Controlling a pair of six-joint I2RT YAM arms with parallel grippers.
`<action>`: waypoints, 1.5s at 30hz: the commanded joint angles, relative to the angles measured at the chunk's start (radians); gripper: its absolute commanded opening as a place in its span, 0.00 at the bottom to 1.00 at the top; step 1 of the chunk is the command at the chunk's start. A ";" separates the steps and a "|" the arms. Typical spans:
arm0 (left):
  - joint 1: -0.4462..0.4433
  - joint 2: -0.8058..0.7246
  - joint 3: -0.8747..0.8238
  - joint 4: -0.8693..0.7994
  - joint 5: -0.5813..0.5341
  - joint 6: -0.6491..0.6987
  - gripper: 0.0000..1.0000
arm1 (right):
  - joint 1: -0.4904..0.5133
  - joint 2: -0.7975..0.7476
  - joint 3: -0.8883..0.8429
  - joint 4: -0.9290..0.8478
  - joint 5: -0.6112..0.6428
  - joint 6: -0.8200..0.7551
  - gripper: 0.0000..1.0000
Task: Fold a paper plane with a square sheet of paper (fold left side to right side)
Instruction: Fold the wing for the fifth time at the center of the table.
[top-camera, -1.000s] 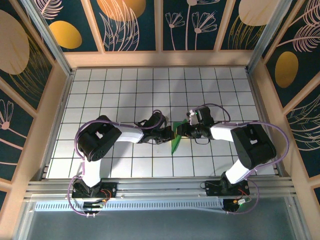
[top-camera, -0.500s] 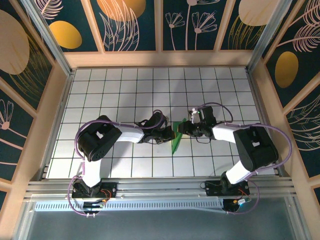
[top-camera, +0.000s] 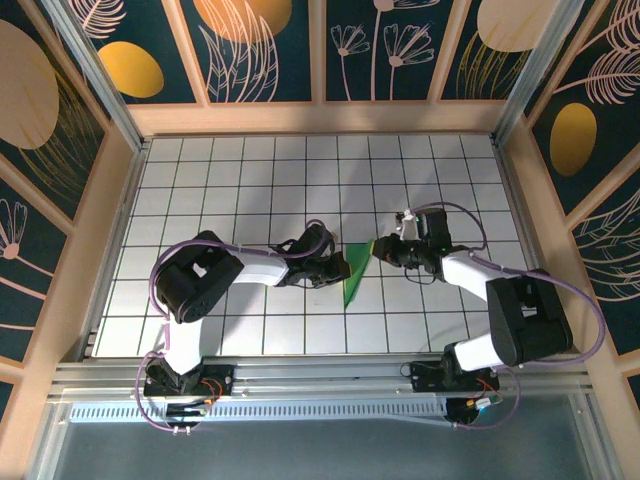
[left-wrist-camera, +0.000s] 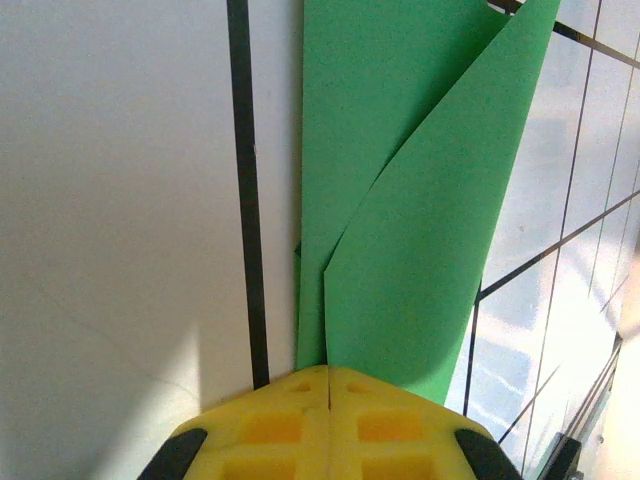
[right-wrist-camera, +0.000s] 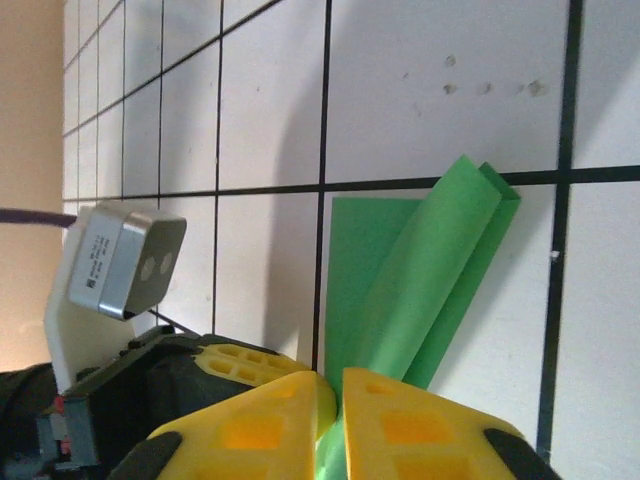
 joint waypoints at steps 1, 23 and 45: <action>-0.004 0.026 -0.012 -0.087 -0.048 -0.015 0.00 | 0.028 0.052 0.040 0.011 -0.015 0.025 0.11; -0.010 -0.029 -0.078 -0.043 -0.073 -0.049 0.00 | 0.039 0.065 0.029 0.065 0.009 0.059 0.12; -0.018 -0.040 -0.082 -0.043 -0.087 -0.055 0.00 | 0.021 0.106 0.044 0.033 0.037 0.123 0.48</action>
